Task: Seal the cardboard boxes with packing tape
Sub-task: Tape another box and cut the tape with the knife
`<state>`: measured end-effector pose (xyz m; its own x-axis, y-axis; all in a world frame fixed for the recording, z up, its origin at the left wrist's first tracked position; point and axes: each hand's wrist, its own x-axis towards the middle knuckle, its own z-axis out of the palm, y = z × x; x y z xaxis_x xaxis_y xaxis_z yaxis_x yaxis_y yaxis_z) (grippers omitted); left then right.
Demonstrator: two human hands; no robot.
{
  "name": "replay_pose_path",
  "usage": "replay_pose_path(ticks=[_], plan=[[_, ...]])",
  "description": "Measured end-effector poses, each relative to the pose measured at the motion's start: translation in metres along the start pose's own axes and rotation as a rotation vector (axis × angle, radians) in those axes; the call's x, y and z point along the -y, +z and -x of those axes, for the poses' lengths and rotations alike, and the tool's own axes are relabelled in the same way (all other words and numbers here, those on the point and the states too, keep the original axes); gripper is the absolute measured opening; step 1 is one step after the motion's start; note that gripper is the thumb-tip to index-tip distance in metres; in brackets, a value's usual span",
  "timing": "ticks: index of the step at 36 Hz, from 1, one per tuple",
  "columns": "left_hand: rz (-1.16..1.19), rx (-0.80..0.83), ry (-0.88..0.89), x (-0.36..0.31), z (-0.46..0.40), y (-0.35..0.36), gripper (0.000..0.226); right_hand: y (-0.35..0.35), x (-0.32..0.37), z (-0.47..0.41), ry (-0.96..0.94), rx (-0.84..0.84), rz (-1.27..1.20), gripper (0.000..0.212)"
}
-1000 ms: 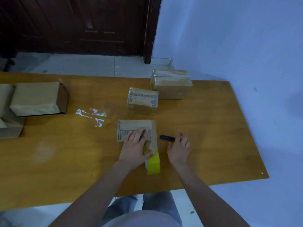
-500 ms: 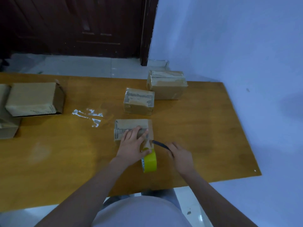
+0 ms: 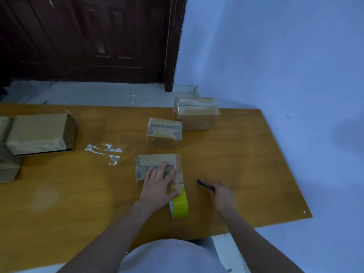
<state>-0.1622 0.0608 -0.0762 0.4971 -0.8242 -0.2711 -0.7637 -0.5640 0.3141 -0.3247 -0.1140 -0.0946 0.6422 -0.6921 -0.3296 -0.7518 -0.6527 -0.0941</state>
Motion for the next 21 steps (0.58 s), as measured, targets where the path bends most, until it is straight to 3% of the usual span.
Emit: replay_pose_path(ticks=[3, 5, 7, 9, 11, 13, 18, 21], plan=[[-0.043, -0.007, 0.000, 0.001, 0.000, 0.001, 0.112, 0.010, 0.003, -0.002, 0.115, 0.021, -0.045, 0.031], [-0.042, -0.010, 0.001, 0.001, 0.000, 0.002, 0.112, 0.014, 0.013, 0.000, 0.125, -0.060, -0.122, 0.040], [-0.038, -0.014, -0.001, 0.001, 0.000, 0.001, 0.105, 0.012, 0.030, 0.003, 0.028, -0.099, -0.395, 0.040], [-0.043, -0.013, -0.006, 0.000, 0.000, 0.002, 0.096, 0.008, 0.051, 0.007, -0.016, 0.039, -0.760, 0.033], [-0.045, -0.017, -0.006, 0.000, 0.000, 0.002, 0.087, 0.009, 0.068, 0.009, -0.004, 0.195, -0.973, 0.022], [-0.036, -0.024, -0.002, 0.001, -0.001, 0.002, 0.083, 0.014, 0.077, 0.010, 0.025, 0.238, -1.070, 0.008], [0.046, -0.091, -0.008, 0.000, -0.003, 0.000, 0.075, 0.015, 0.080, 0.014, 0.088, 0.255, -1.216, 0.009], [0.092, -0.172, -0.050, 0.000, -0.011, -0.001, 0.058, 0.013, 0.079, 0.018, 0.103, 0.261, -1.246, 0.014]])
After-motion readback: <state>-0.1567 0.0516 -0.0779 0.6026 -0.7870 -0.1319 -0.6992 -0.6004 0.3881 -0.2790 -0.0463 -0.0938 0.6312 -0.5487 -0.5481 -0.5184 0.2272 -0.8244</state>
